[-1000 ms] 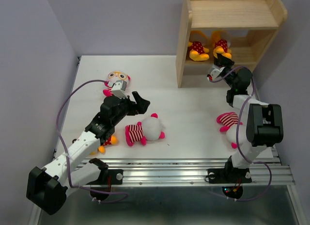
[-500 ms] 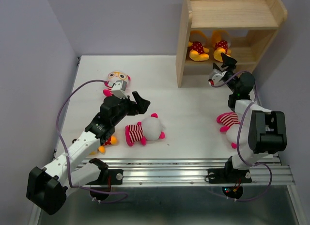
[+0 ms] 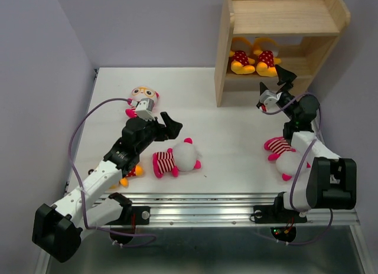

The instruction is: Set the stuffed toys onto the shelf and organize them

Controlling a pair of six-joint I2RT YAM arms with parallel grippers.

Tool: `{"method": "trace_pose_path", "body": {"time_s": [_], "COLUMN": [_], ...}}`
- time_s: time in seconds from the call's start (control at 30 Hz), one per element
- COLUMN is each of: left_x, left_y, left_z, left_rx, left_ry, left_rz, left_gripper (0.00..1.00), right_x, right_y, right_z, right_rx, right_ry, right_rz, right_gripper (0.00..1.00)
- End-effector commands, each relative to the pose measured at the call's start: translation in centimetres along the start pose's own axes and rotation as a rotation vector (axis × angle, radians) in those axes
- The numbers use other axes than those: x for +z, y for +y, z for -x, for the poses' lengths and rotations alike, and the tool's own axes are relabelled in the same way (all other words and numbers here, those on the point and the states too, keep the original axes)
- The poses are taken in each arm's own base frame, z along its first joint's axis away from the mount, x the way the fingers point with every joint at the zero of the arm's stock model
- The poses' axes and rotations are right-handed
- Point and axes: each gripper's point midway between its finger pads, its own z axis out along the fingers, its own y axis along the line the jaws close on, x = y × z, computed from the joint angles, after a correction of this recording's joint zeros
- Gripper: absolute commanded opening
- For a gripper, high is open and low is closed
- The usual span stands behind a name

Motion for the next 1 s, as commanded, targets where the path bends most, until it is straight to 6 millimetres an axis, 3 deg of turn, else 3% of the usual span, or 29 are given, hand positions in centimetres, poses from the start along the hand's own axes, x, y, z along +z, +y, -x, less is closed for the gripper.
{"method": "trace_pose_path", "body": {"time_s": [0.0,0.03,0.07,0.1,0.17,0.2,0.23,0.27,0.3,0.37,0.4,0.5,0.57,0.6,0.7,0.8,0.97], "left_x": [-0.9,-1.0,-1.1,-1.3,-1.7,-2.0,-2.6,-3.1,-4.2,-5.1,-6.5,-7.7,-10.1,-11.5,-12.1,-11.5,-11.6], "left_y": [-0.2,0.0,0.2,1.1,1.8,2.0,3.8,4.6,7.0,8.3,9.9,11.1,12.2,12.8,12.5,12.6,15.1], "left_z": [2.1,2.2,2.3,2.8,3.3,3.8,3.6,4.5,3.6,3.9,3.0,2.2,0.4,-1.5,-3.8,-5.4,-6.4], "left_rx": [-0.001,-0.003,-0.012,-0.016,-0.028,-0.052,-0.074,-0.114,-0.167,-0.213,-0.220,-0.359,-0.509,-0.537,-0.681,-0.782,-0.827], "left_ry": [-0.057,-0.057,-0.052,-0.064,-0.073,-0.078,-0.083,-0.109,-0.098,-0.106,-0.084,-0.097,-0.094,-0.024,0.022,0.024,0.014], "left_rz": [0.023,0.040,0.055,0.111,0.159,0.190,0.296,0.365,0.511,0.630,0.739,0.879,1.043,1.134,1.205,1.189,1.233], "left_gripper": [0.99,0.98,0.99,0.98,0.98,0.98,0.98,0.97,0.97,0.96,0.95,0.92,0.91,0.94,0.99,0.99,0.99], "right_x": [-0.5,-0.4,0.5,-0.2,-0.6,-0.4,-2.2,-2.9,-4.4,-6.3,-7.0,-8.4,-10.0,-10.7,-12.2,-12.8,-12.6], "right_y": [-1.7,-1.3,-3.7,-0.2,0.8,-0.5,2.3,3.2,4.4,6.2,6.6,8.4,10.0,10.8,13.1,14.7,16.0], "right_z": [1.8,1.4,2.0,0.7,2.1,3.6,5.2,6.5,8.0,10.3,10.7,12.1,12.5,13.1,14.1,14.6,14.1], "right_rx": [0.099,0.148,0.166,0.313,0.382,0.378,0.454,0.482,0.544,0.656,0.693,0.776,0.839,0.858,0.929,0.992,1.038], "right_ry": [0.002,0.034,0.038,0.133,0.128,0.094,0.073,0.054,0.057,0.049,0.056,0.071,0.098,0.096,0.110,0.139,0.174], "right_rz": [0.028,0.060,0.068,0.226,0.386,0.424,0.563,0.627,0.715,0.821,0.846,0.921,0.980,1.017,1.083,1.118,1.110], "right_gripper": [1.00,1.00,1.00,1.00,1.00,1.00,1.00,1.00,1.00,1.00,1.00,1.00,1.00,1.00,1.00,1.00,1.00]}}
